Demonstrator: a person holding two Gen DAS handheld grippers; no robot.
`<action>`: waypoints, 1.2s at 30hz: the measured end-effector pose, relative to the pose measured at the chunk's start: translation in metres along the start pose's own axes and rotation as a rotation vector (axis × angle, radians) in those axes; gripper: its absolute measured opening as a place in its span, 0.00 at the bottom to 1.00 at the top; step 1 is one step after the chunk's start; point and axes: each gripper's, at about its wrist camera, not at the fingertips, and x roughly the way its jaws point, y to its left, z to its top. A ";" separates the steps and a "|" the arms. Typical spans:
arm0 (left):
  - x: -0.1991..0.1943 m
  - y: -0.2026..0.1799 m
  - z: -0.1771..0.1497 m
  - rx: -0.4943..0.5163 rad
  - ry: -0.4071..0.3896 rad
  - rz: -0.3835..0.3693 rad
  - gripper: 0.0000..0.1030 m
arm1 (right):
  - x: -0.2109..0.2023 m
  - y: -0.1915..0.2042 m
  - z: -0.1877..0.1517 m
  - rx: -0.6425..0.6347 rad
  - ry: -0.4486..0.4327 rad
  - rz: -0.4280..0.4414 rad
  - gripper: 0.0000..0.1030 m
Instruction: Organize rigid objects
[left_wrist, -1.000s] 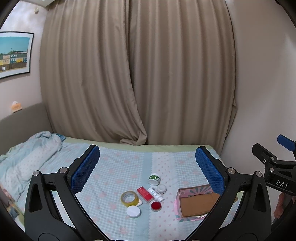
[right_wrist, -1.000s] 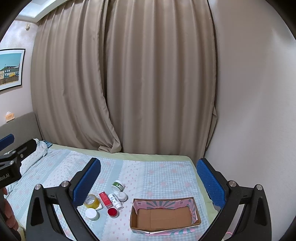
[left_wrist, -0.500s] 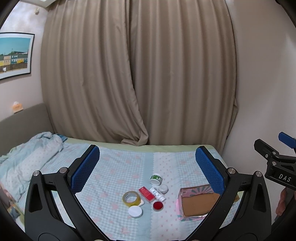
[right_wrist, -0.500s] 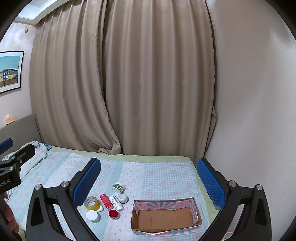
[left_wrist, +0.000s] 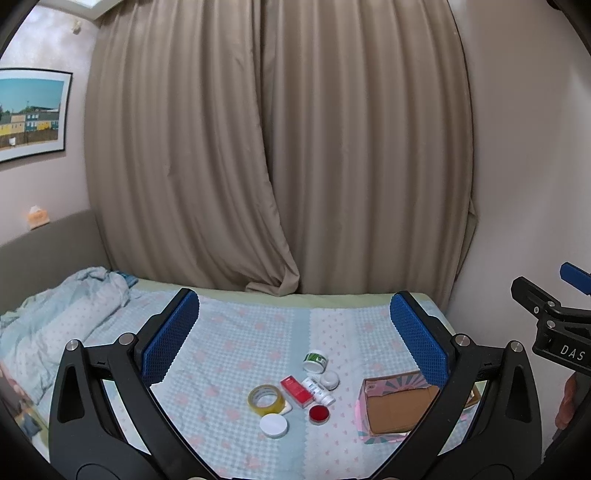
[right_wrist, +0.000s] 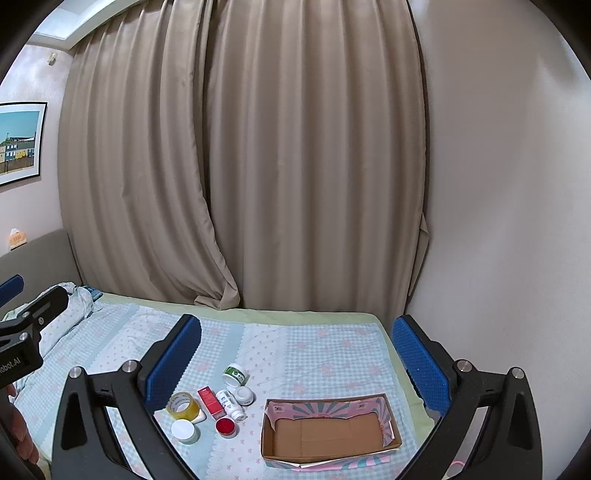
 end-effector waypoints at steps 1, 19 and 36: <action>-0.001 0.001 -0.001 -0.001 0.000 -0.002 1.00 | 0.000 0.000 0.000 -0.001 0.000 0.000 1.00; -0.007 0.001 -0.003 0.012 -0.016 0.012 1.00 | 0.001 0.001 0.000 0.000 -0.001 -0.001 1.00; -0.014 0.007 0.001 -0.009 -0.041 0.013 1.00 | 0.001 -0.002 0.000 0.007 -0.004 0.002 1.00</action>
